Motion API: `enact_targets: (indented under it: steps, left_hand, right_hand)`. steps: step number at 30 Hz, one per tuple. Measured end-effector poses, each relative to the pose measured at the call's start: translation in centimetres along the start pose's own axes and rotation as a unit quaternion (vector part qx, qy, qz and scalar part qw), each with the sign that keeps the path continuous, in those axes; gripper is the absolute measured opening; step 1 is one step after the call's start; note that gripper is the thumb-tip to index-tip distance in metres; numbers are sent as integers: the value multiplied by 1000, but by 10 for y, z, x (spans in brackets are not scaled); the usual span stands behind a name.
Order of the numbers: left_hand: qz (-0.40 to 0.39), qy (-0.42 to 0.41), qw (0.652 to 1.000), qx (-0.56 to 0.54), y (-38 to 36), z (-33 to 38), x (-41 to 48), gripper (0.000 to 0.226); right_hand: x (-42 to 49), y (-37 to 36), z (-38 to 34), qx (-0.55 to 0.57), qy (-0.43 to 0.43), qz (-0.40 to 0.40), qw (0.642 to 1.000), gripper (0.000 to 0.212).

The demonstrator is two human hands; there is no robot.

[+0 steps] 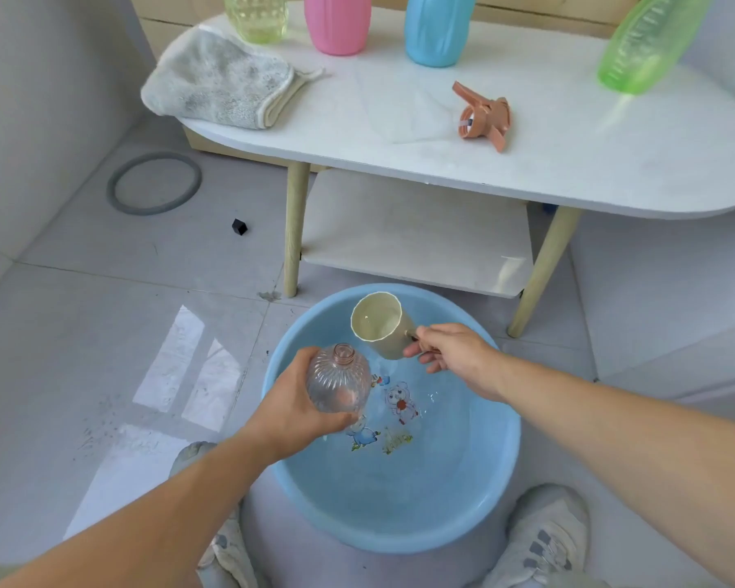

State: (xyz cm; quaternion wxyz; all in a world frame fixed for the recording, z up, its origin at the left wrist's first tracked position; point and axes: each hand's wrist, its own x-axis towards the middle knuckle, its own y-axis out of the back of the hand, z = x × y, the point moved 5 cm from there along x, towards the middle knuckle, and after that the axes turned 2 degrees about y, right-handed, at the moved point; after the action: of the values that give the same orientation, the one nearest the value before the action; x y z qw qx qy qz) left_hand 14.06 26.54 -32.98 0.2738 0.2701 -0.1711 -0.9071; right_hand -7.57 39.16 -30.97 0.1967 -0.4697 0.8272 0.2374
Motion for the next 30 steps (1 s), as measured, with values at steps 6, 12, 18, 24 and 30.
enact_targets:
  steps: [6, 12, 18, 24, 30]
  left_hand:
    - [-1, -26, 1000, -12, 0, 29, -5, 82]
    - [-2, -50, 998, -27, 3, 51, -10, 82]
    - [6, -59, 998, -29, 8, 59, -13, 89]
    - [6, -60, 998, -34, 8, 64, -14, 81]
    - [1, -63, 998, -31, 5, 63, -11, 85]
  right_hand:
    - [-40, 22, -55, -74, 65, 3, 995, 29]
    - [-70, 40, -87, -147, 126, 30, 981, 36]
    - [-94, 43, -107, -207, 168, 46, 963, 31]
    - [-95, 42, -107, -238, 196, 63, 949, 31]
    - [-97, 38, -103, -268, 198, 67, 940, 34]
